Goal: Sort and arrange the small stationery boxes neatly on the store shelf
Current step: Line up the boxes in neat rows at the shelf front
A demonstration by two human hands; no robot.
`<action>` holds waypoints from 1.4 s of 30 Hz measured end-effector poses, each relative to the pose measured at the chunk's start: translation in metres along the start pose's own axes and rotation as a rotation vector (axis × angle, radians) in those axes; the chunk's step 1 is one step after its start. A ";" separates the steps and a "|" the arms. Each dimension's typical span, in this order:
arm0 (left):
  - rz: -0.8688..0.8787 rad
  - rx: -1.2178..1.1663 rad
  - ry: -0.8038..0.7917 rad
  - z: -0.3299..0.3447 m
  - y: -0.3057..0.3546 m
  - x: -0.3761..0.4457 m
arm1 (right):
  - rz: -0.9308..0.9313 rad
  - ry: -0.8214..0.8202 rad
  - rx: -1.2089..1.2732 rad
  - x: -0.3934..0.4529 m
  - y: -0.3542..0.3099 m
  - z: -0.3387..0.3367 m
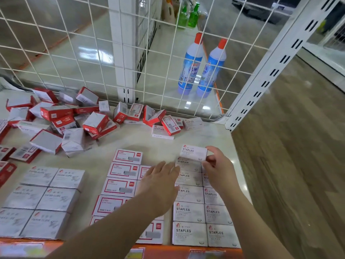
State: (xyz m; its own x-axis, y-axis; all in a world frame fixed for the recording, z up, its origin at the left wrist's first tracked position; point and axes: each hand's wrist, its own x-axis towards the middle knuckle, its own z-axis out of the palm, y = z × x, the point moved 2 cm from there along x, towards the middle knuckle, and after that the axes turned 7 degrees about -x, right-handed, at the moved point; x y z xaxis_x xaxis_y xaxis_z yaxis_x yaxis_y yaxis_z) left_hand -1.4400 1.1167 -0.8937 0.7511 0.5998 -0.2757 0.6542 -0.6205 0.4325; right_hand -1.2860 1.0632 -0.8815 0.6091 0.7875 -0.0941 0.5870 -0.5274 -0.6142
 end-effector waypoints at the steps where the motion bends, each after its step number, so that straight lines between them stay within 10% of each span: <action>1: -0.003 0.001 -0.004 0.000 -0.001 0.003 | -0.003 0.000 0.009 0.001 0.000 0.002; 42: -0.071 -0.267 0.056 -0.017 0.000 0.024 | -0.073 -0.153 -0.220 0.033 0.005 0.014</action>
State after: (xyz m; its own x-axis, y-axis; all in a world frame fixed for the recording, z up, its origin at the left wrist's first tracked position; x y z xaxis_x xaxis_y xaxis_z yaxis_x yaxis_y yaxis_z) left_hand -1.4237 1.1394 -0.8861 0.6930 0.6691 -0.2685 0.6533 -0.4253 0.6263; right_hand -1.2709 1.0915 -0.8987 0.4829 0.8563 -0.1831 0.7386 -0.5107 -0.4401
